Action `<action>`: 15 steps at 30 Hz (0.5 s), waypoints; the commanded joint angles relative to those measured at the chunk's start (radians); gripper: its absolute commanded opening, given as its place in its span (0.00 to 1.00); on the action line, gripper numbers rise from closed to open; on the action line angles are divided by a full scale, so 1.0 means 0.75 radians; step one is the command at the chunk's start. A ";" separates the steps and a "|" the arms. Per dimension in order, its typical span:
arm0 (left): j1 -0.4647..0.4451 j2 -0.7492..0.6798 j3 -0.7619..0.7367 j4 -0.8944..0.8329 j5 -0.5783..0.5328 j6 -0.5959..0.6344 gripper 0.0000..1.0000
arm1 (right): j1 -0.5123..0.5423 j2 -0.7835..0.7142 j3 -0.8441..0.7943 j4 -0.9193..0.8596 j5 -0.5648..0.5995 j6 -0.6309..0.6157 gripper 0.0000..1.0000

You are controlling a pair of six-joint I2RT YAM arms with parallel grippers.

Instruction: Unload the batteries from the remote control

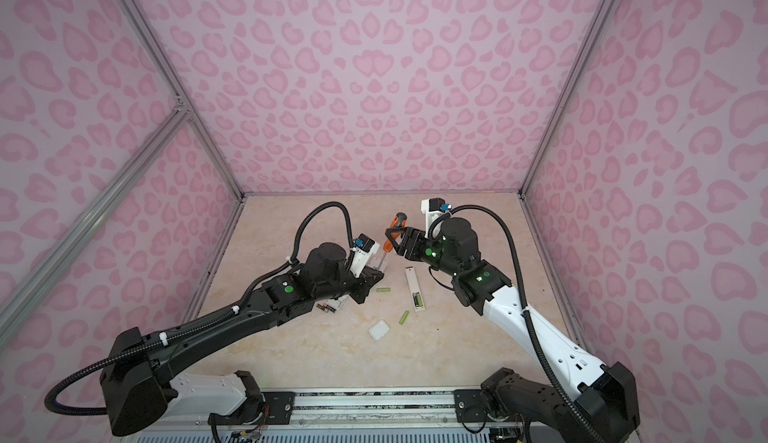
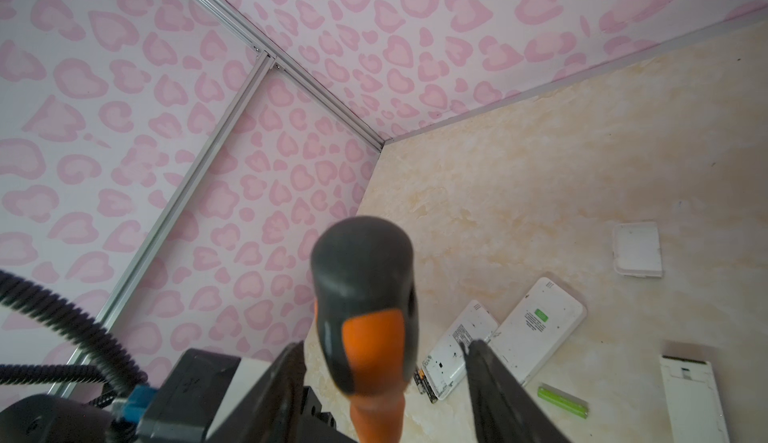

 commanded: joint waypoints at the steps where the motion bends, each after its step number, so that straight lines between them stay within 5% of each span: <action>1: -0.014 0.005 0.021 -0.036 -0.105 0.084 0.04 | 0.006 0.053 0.025 0.008 0.014 0.008 0.49; 9: -0.021 -0.037 -0.029 -0.047 -0.118 0.170 0.09 | 0.004 0.136 0.018 0.149 -0.035 0.052 0.07; 13: 0.006 -0.100 -0.068 -0.025 -0.044 0.160 0.46 | 0.004 0.132 0.017 0.182 -0.090 -0.009 0.00; 15: 0.049 -0.140 -0.094 -0.003 0.048 0.130 0.55 | 0.004 0.122 0.022 0.167 -0.107 -0.044 0.00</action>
